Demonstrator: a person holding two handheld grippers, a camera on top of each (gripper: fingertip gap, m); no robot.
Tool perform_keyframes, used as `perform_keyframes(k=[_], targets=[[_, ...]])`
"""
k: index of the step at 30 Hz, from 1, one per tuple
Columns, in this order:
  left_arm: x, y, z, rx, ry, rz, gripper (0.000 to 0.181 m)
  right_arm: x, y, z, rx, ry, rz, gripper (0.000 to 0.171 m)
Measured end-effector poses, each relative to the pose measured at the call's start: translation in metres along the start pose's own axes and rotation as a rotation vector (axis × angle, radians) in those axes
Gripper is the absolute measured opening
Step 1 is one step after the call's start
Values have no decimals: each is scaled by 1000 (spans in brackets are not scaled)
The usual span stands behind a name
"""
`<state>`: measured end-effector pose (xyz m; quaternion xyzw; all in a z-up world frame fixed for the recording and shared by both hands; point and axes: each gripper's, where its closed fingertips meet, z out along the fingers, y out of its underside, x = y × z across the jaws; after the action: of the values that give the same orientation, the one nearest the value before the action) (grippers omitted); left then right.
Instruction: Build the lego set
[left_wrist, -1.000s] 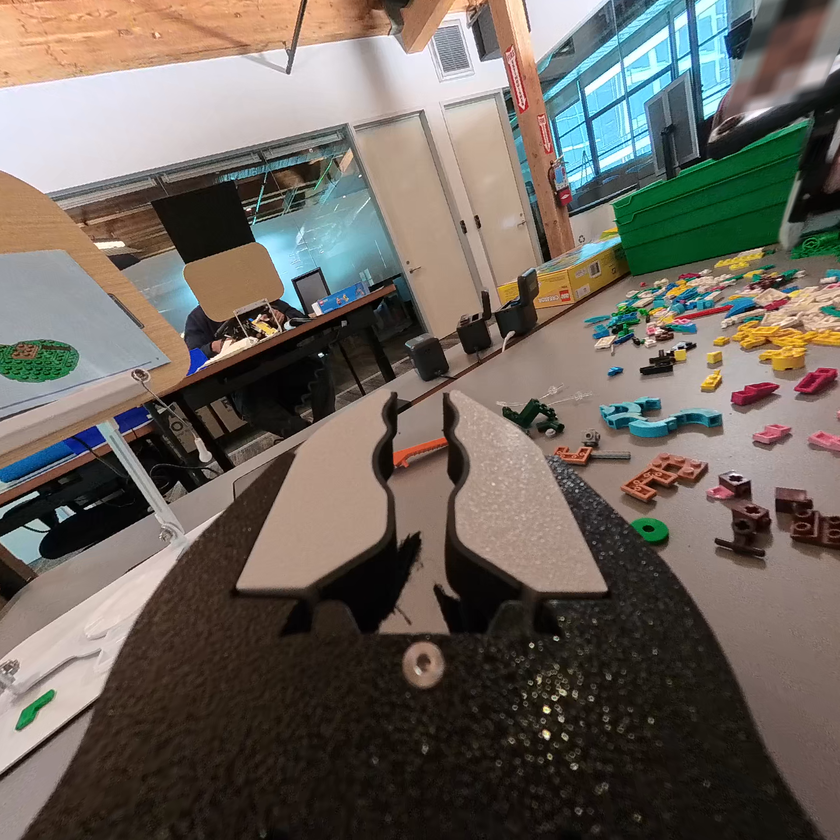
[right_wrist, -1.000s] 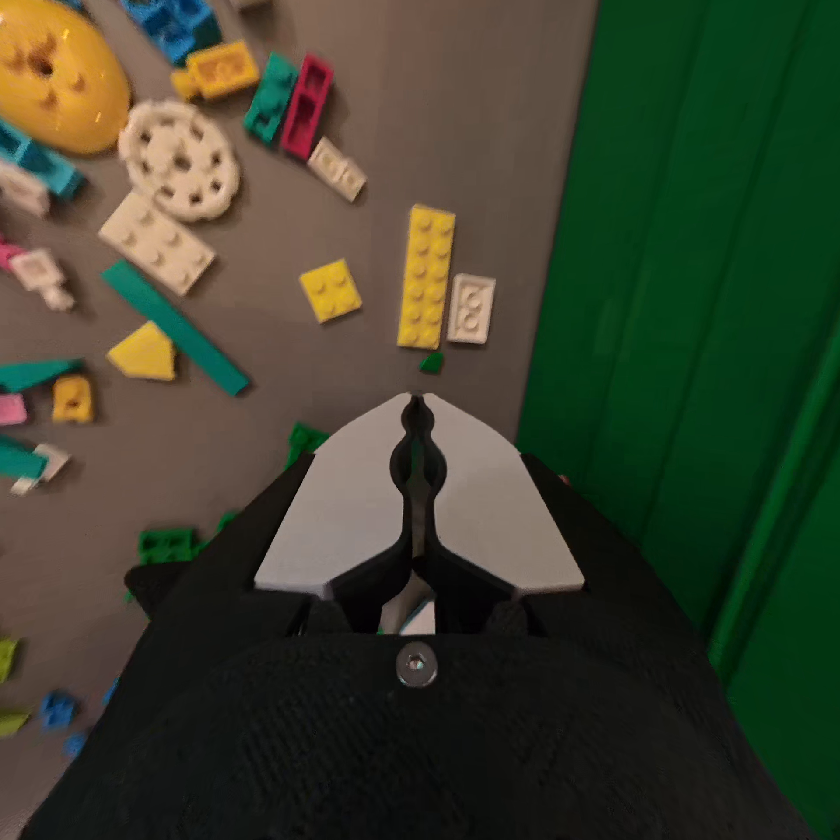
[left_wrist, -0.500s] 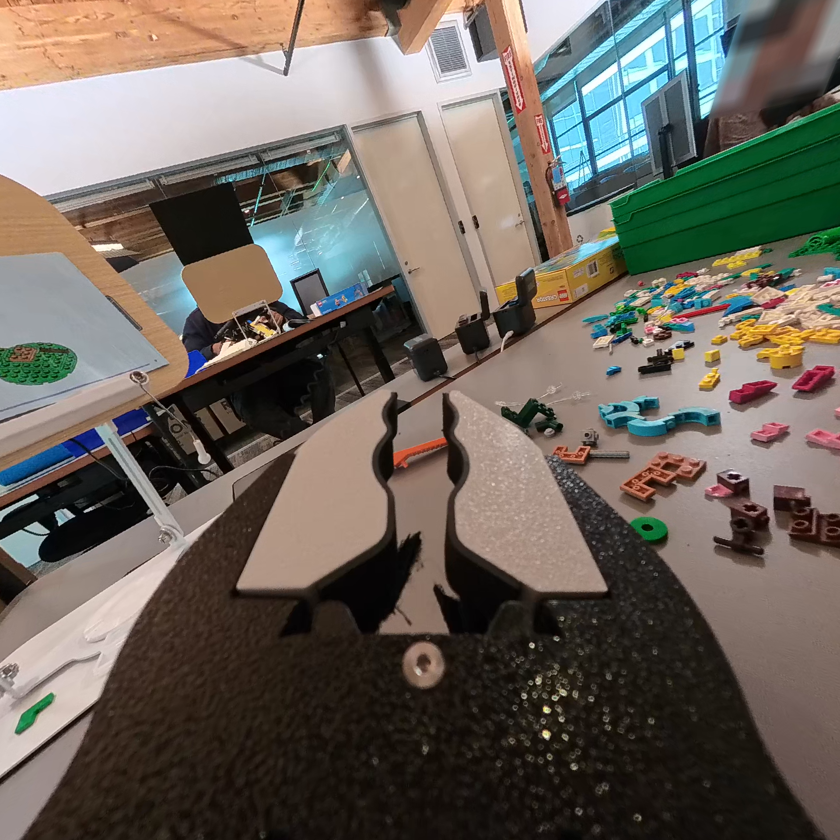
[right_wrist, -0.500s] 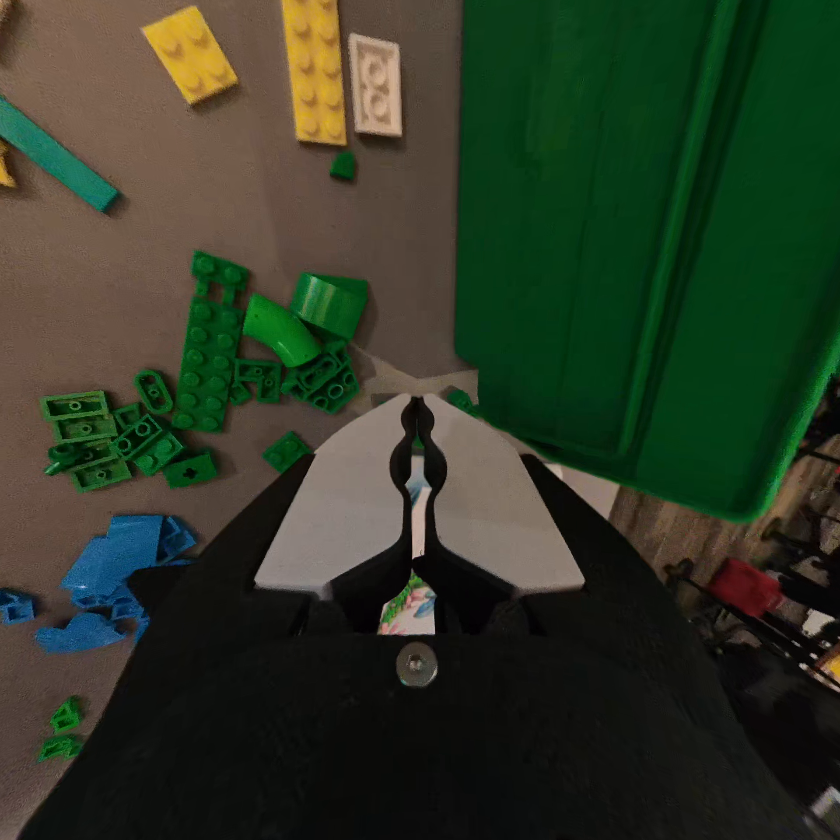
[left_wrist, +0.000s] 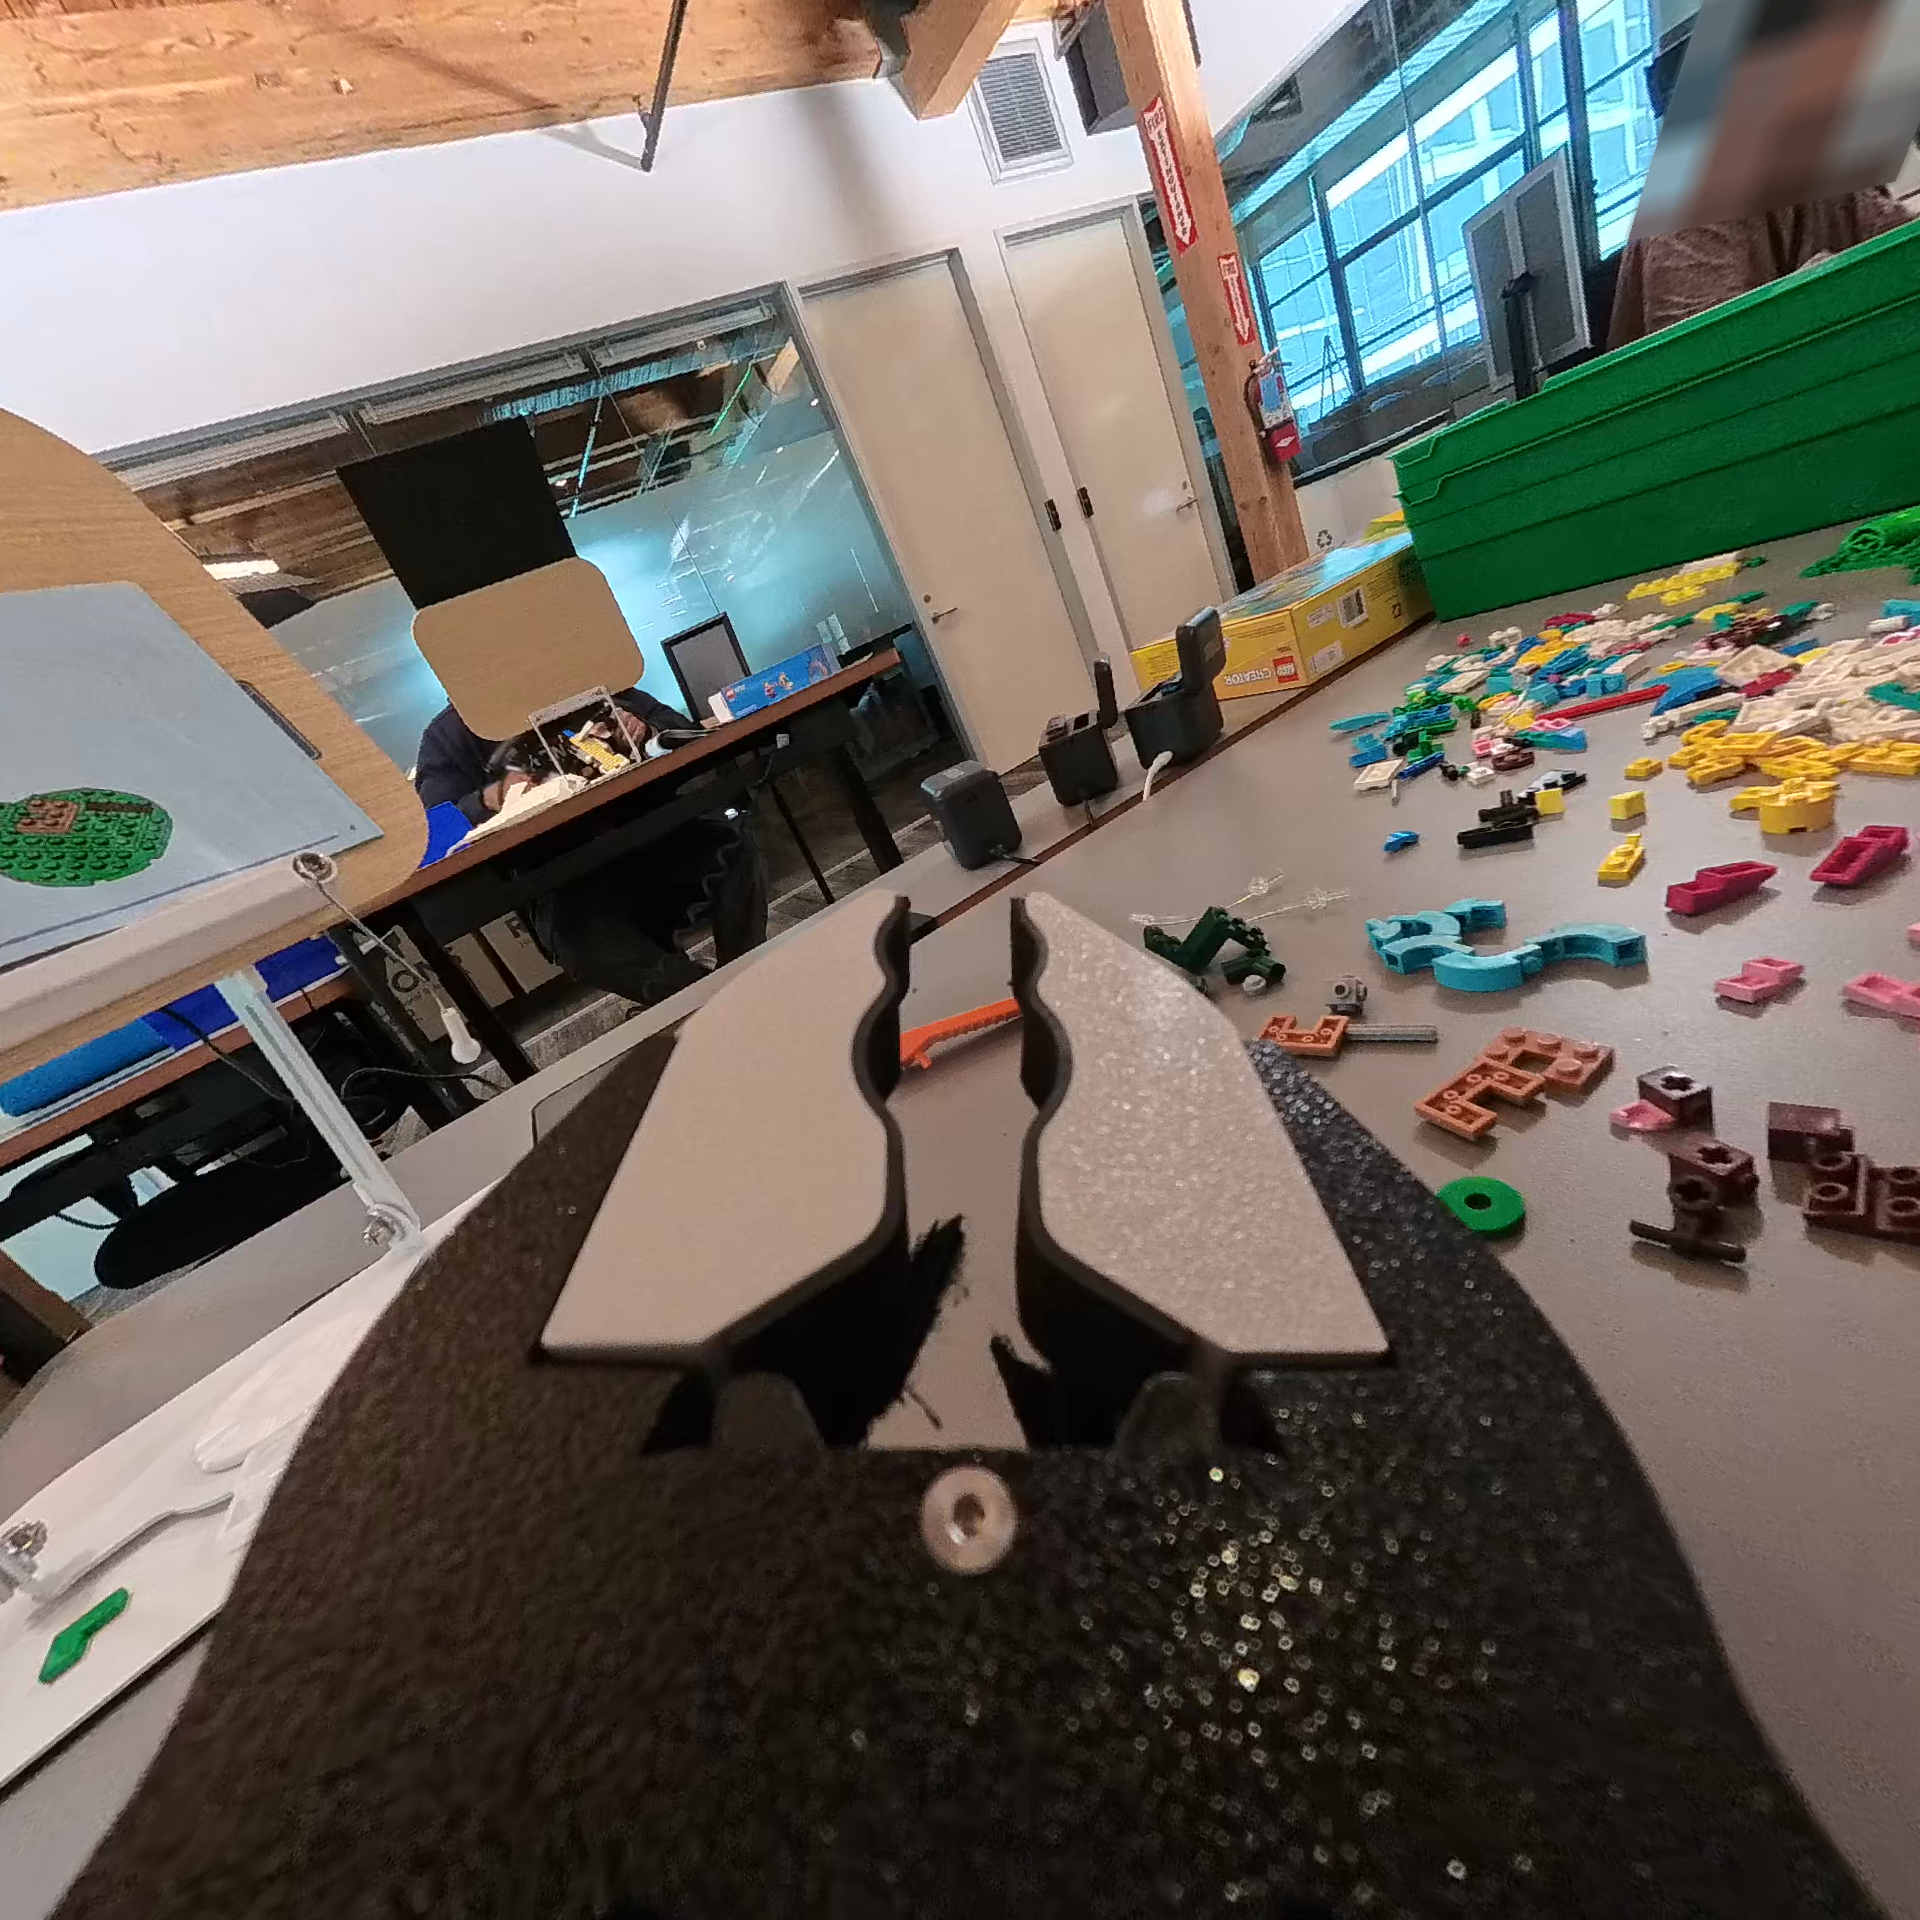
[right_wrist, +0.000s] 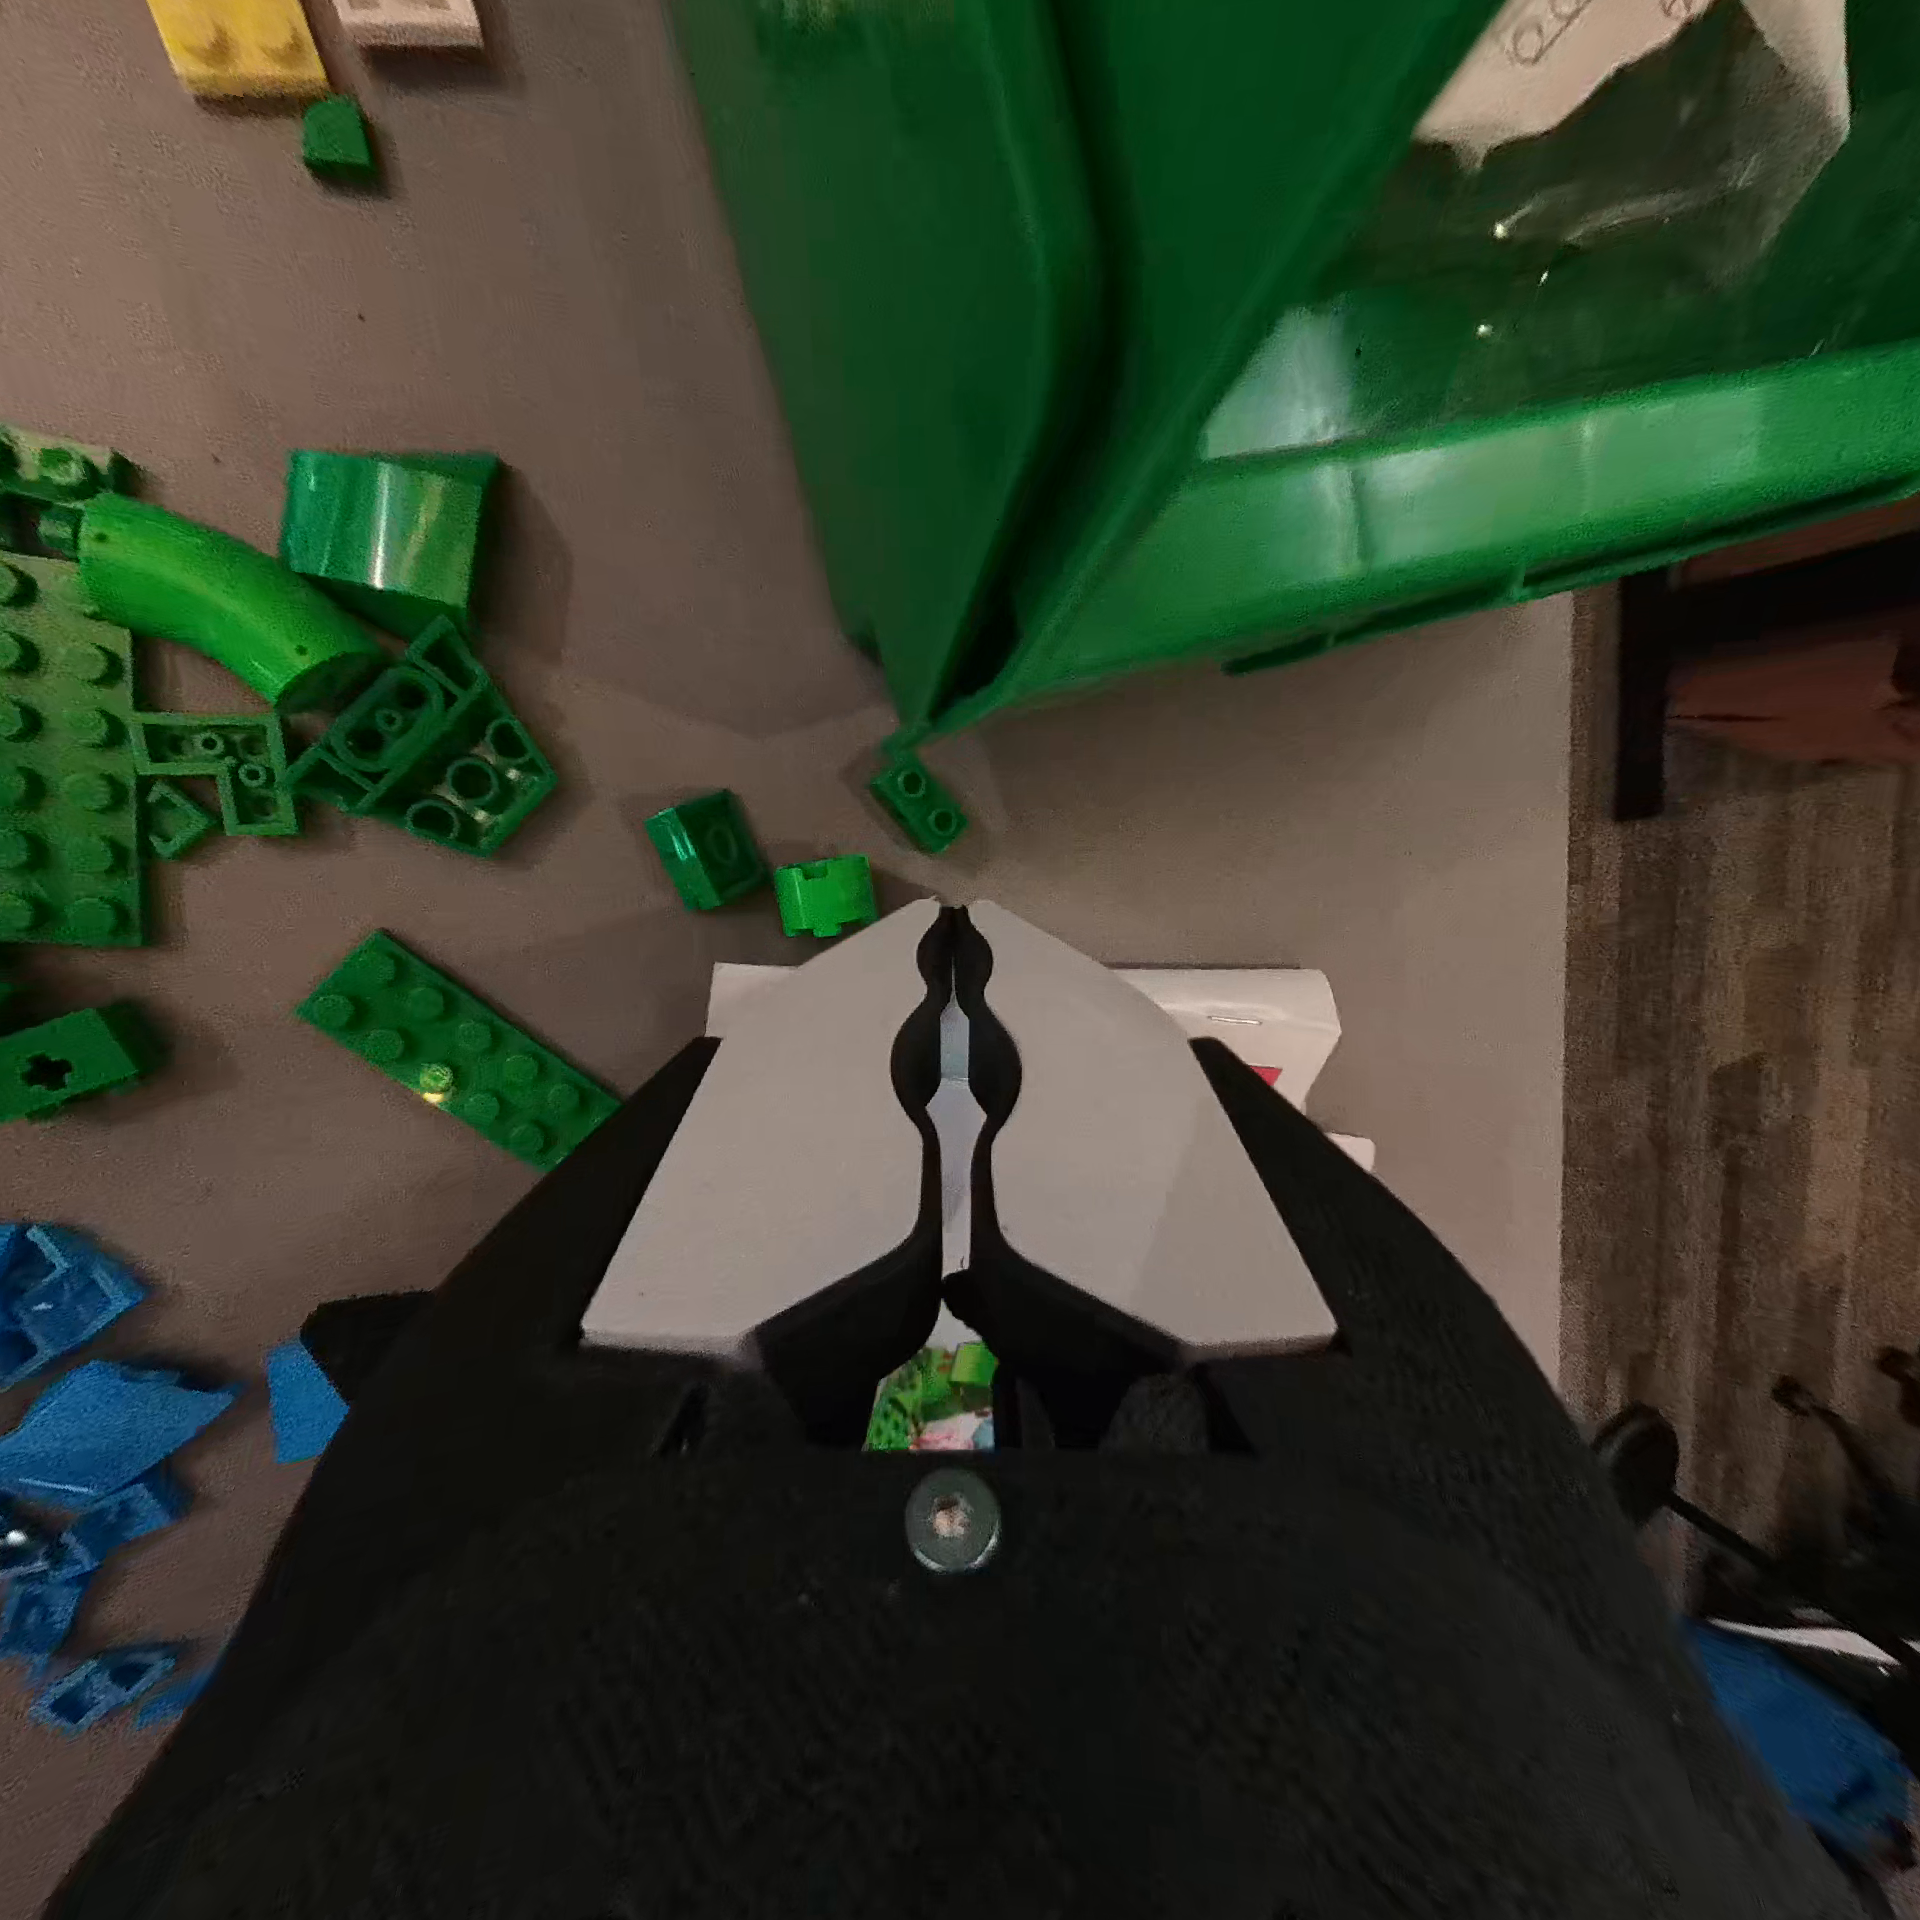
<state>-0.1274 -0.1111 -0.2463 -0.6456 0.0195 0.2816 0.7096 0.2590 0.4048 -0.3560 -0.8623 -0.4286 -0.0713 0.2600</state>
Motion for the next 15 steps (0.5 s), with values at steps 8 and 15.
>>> perform_keyframes(k=[8,15], targets=[[0,0,0,-1,1,3,18,-17,-12,-4,90,-80,-3,0],[1,0,0,-1,3,6,18,-14,-15,-2,115,-75,41,0]])
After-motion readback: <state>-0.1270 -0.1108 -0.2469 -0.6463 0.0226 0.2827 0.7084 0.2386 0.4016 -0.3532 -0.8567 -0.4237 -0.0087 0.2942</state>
